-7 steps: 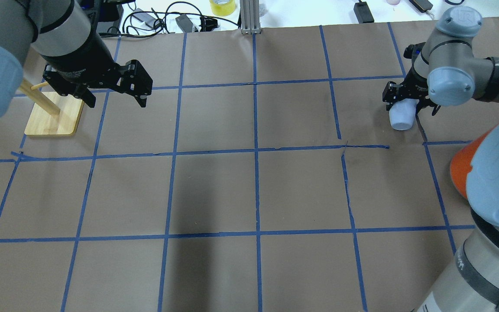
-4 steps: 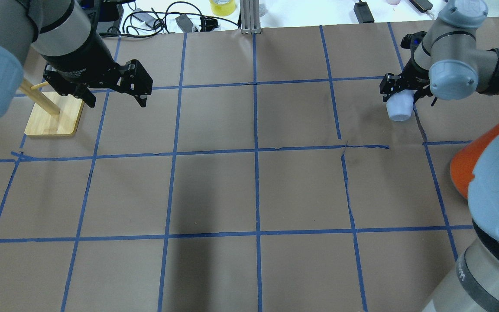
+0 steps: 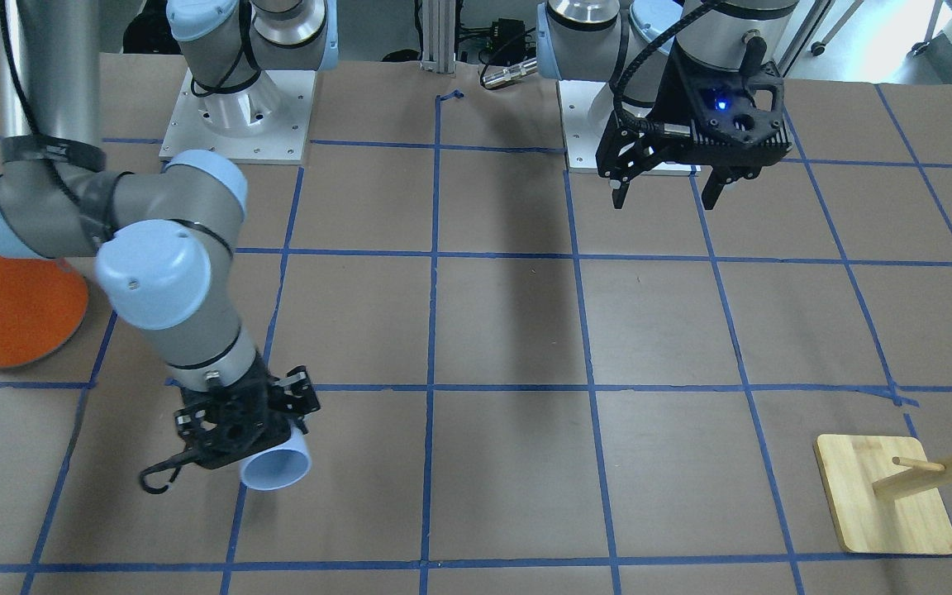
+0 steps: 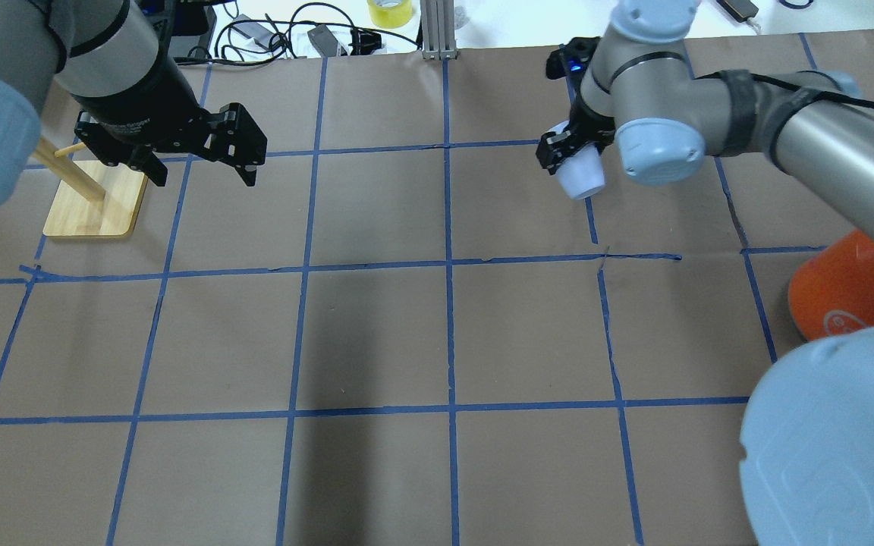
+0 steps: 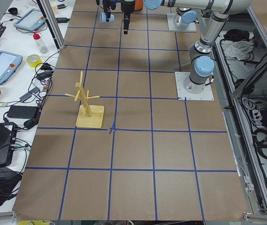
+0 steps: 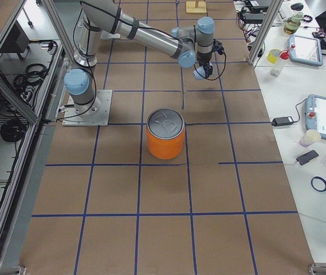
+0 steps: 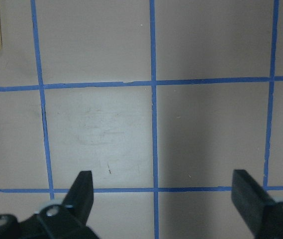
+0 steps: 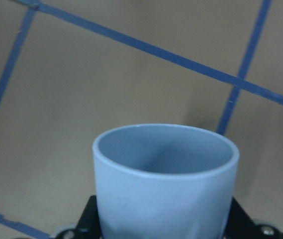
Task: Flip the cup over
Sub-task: 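Lift the cup with the right gripper and carry it toward the table center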
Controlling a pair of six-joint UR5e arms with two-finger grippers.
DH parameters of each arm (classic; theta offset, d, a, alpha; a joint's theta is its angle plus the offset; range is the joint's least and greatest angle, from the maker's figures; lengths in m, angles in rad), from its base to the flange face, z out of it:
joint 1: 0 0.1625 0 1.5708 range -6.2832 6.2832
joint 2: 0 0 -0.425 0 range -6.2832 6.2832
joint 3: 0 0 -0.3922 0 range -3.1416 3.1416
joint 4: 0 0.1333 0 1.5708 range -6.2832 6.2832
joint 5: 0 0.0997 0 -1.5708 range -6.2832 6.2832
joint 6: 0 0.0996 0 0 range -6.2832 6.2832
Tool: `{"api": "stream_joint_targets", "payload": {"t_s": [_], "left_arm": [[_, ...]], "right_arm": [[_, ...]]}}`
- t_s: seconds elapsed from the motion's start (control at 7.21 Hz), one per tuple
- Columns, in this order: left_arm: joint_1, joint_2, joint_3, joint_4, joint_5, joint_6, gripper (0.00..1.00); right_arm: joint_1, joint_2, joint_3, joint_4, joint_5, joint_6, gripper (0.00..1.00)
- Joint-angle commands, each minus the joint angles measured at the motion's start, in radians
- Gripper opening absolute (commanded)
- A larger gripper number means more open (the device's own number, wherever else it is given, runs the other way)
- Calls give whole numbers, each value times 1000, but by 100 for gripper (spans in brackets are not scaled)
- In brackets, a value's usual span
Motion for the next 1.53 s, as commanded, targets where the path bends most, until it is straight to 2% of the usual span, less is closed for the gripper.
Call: {"api": "stream_joint_targets", "payload": {"t_s": [0.0, 0.14, 0.28, 0.42, 0.69, 0.83, 0.97, 1.25, 1.39], "left_arm": [[1, 0, -1, 1, 1, 11, 100], [3, 0, -1, 1, 3, 9, 100], [2, 0, -1, 0, 3, 9, 100], [2, 0, -1, 1, 3, 8, 100], [2, 0, -1, 1, 3, 9, 100], [2, 0, -2, 0, 6, 9, 100], [2, 0, -1, 0, 6, 9, 100], [2, 0, -2, 0, 6, 9, 100], [2, 0, -1, 0, 6, 9, 100]], "right_arm": [[188, 7, 10, -135, -5, -24, 27], [244, 20, 11, -169, -5, -27, 27], [273, 42, 13, -224, -2, -130, 27], [280, 65, 13, -267, 4, -306, 27], [306, 98, 14, -295, 73, -655, 28], [312, 113, 14, -300, 81, -744, 31], [312, 125, 19, -292, 72, -799, 39], [312, 132, 91, -292, 55, -876, 40], [312, 133, 91, -294, 50, -895, 40]]}}
